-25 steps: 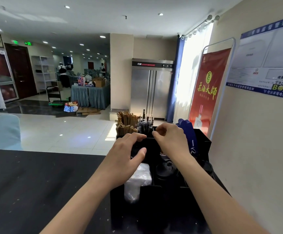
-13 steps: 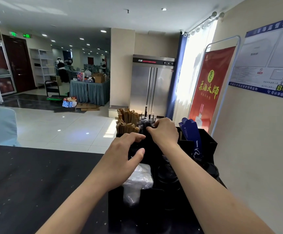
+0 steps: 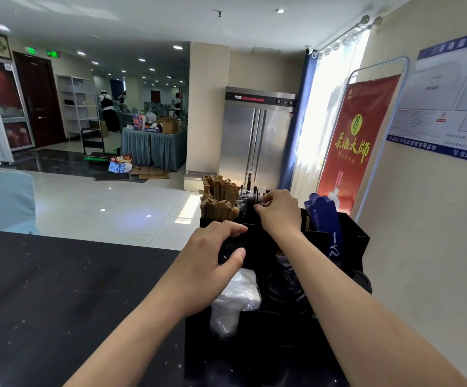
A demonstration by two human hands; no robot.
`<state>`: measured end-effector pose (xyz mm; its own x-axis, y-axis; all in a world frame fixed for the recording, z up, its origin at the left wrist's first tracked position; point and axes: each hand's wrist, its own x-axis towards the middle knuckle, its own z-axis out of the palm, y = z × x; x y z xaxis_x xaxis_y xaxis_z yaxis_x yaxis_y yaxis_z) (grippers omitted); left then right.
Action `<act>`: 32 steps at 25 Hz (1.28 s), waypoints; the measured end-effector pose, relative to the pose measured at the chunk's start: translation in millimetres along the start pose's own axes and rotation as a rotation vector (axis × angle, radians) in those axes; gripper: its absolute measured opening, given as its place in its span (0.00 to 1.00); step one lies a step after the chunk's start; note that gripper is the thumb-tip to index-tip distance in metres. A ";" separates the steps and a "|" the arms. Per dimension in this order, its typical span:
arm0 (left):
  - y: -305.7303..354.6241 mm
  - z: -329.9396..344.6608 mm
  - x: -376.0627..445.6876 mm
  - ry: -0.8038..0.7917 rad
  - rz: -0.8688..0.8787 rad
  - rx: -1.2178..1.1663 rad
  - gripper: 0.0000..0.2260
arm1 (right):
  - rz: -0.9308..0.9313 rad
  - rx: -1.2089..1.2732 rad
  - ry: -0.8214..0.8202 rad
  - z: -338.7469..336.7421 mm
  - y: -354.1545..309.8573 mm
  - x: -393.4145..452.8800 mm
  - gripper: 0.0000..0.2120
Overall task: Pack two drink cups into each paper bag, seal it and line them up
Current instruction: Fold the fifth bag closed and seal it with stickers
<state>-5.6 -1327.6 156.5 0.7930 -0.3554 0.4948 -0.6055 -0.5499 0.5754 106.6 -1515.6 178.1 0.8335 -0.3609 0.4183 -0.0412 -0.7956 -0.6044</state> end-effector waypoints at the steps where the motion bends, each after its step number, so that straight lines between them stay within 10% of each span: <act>1: -0.9 -1.0 -0.7 0.001 -0.001 0.000 0.16 | -0.002 0.017 -0.002 0.6 0.3 0.0 0.09; 32: 85.8 -53.5 -43.7 0.127 0.135 -0.027 0.19 | -0.311 0.455 0.142 -177.7 -70.1 -95.5 0.05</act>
<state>-95.8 -1318.8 219.1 0.6907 -0.3251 0.6460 -0.7086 -0.4826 0.5147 -68.0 -1511.8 301.0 0.6847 -0.2301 0.6916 0.4624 -0.5963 -0.6562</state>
